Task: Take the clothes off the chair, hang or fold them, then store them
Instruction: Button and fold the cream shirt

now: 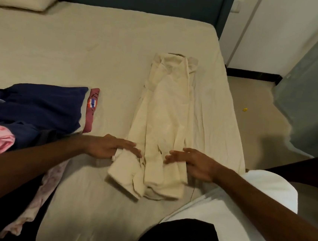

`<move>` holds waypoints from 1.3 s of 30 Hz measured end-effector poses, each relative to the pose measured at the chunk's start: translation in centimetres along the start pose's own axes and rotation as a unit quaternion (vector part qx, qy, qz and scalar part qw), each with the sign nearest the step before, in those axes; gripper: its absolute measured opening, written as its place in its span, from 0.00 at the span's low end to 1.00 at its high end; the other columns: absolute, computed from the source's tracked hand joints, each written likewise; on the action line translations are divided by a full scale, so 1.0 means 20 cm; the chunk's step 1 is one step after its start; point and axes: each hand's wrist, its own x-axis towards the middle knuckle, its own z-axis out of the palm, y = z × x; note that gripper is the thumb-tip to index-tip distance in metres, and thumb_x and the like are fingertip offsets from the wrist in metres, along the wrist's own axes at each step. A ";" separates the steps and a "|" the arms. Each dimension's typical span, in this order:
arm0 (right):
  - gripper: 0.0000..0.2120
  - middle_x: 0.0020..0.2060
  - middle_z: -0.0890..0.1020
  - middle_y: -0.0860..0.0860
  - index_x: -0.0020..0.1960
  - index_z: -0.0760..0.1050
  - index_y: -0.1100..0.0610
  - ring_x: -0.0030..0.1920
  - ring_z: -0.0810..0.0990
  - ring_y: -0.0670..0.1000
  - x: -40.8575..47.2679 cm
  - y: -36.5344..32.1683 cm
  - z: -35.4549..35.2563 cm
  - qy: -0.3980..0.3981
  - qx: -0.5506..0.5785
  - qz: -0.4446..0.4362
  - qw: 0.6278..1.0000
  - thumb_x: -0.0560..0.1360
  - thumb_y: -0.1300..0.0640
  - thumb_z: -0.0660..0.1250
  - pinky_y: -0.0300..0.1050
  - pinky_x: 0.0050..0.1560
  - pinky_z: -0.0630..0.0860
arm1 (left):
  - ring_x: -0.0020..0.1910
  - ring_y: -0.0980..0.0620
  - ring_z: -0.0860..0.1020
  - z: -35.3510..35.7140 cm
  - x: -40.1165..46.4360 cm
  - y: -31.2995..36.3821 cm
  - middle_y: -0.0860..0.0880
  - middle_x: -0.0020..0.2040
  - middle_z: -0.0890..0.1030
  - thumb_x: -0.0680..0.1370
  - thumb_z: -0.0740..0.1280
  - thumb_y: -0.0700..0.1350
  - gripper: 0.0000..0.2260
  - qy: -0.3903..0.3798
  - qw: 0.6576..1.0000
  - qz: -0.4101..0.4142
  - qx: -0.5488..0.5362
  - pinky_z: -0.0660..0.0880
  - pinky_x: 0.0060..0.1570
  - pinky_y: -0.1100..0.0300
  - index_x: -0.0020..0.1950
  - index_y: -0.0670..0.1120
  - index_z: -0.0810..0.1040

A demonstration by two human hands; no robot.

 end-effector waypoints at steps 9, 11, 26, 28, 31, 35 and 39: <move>0.27 0.57 0.83 0.58 0.60 0.79 0.61 0.60 0.81 0.60 0.21 0.14 -0.12 0.207 0.513 0.336 0.762 0.65 0.51 0.77 0.54 0.58 0.76 | 0.32 0.51 0.72 -0.12 0.28 -0.15 0.47 0.35 0.76 0.79 0.69 0.56 0.18 0.263 0.795 -0.249 -0.485 0.70 0.27 0.58 0.55 0.41 0.80; 0.30 0.57 0.85 0.53 0.60 0.81 0.59 0.61 0.81 0.56 0.23 0.14 -0.11 0.204 0.526 0.322 0.760 0.62 0.50 0.82 0.55 0.65 0.75 | 0.33 0.51 0.74 -0.06 0.32 -0.14 0.48 0.36 0.79 0.75 0.75 0.56 0.18 0.320 0.757 -0.245 -0.515 0.68 0.26 0.60 0.53 0.41 0.83; 0.15 0.36 0.78 0.52 0.39 0.74 0.59 0.41 0.77 0.54 0.23 0.05 0.00 0.430 0.286 0.435 0.738 0.79 0.51 0.70 0.45 0.42 0.73 | 0.41 0.41 0.78 0.19 0.43 -0.03 0.44 0.37 0.78 0.79 0.65 0.48 0.14 0.542 0.708 -0.335 -0.305 0.69 0.39 0.55 0.36 0.42 0.76; 0.13 0.38 0.80 0.52 0.40 0.74 0.59 0.42 0.78 0.53 0.20 0.05 0.01 0.427 0.271 0.441 0.741 0.77 0.52 0.72 0.45 0.45 0.74 | 0.37 0.44 0.76 0.18 0.40 -0.03 0.47 0.33 0.76 0.72 0.67 0.50 0.13 0.519 0.721 -0.327 -0.322 0.67 0.37 0.55 0.32 0.44 0.71; 0.13 0.46 0.81 0.54 0.49 0.76 0.58 0.47 0.80 0.55 0.19 0.02 0.04 0.447 0.231 0.423 0.753 0.78 0.48 0.70 0.49 0.52 0.78 | 0.38 0.45 0.76 0.12 0.38 -0.02 0.47 0.35 0.76 0.76 0.70 0.56 0.19 0.519 0.720 -0.335 -0.316 0.67 0.36 0.57 0.33 0.45 0.71; 0.19 0.51 0.80 0.52 0.57 0.77 0.57 0.52 0.79 0.55 0.19 -0.01 0.02 0.429 0.193 0.423 0.774 0.78 0.42 0.69 0.51 0.58 0.77 | 0.37 0.44 0.76 0.02 0.40 -0.01 0.47 0.32 0.75 0.80 0.68 0.56 0.22 0.549 0.739 -0.324 -0.219 0.64 0.34 0.55 0.31 0.44 0.71; 0.16 0.42 0.82 0.53 0.47 0.78 0.60 0.50 0.81 0.57 0.20 0.04 0.01 0.432 0.184 0.422 0.776 0.78 0.46 0.69 0.46 0.49 0.73 | 0.37 0.44 0.78 -0.04 0.43 -0.09 0.43 0.37 0.80 0.80 0.66 0.56 0.21 0.527 0.719 -0.370 -0.261 0.72 0.38 0.54 0.37 0.41 0.77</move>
